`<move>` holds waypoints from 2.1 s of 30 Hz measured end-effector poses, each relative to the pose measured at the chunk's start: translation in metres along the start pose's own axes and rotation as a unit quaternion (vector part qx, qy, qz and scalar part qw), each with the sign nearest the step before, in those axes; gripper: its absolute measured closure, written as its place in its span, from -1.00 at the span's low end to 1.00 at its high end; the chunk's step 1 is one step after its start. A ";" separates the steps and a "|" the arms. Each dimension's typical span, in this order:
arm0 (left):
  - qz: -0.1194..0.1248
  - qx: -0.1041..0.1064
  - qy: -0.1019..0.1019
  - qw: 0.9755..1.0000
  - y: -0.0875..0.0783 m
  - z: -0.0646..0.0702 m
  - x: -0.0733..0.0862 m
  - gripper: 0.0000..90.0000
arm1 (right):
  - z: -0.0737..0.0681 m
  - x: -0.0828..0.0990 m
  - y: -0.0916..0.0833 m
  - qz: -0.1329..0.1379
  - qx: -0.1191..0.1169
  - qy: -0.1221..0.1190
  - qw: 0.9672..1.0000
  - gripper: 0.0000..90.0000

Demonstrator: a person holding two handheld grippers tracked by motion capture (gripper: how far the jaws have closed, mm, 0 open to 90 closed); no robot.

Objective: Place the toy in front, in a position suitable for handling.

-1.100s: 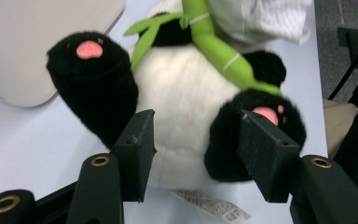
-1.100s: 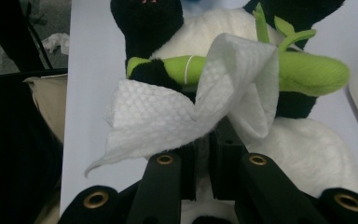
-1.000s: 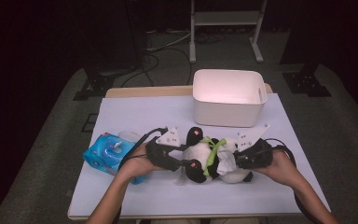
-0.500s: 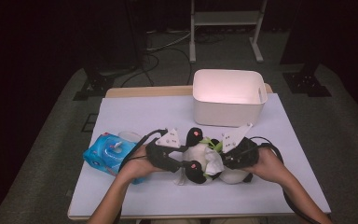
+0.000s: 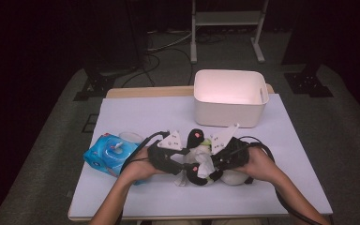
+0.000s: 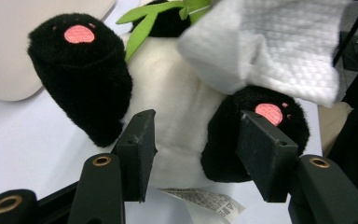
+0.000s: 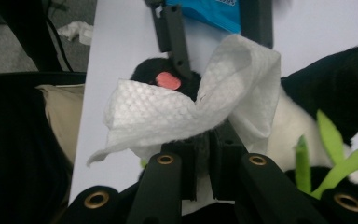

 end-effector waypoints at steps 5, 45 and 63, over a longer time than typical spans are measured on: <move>0.001 0.008 0.002 1.000 0.003 0.004 0.000 0.04 | 0.016 0.000 -0.005 -0.006 0.018 0.012 1.000 0.83; -0.004 0.004 -0.001 1.000 0.009 0.009 0.000 -0.05 | 0.022 -0.001 -0.005 -0.029 0.015 0.034 0.999 0.83; -0.024 0.002 0.007 1.000 0.018 0.009 0.000 -0.06 | 0.008 -0.011 0.002 -0.021 0.010 0.009 1.000 0.83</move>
Point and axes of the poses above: each handheld gripper's, and its own axes: y roughly forward along the jaws, x roughly out of its underside, z roughly to its right, the point moved 6 cm from there along y, roughly forward along the jaws, and after that the axes turned 4 degrees about x, right-handed, at the moved point
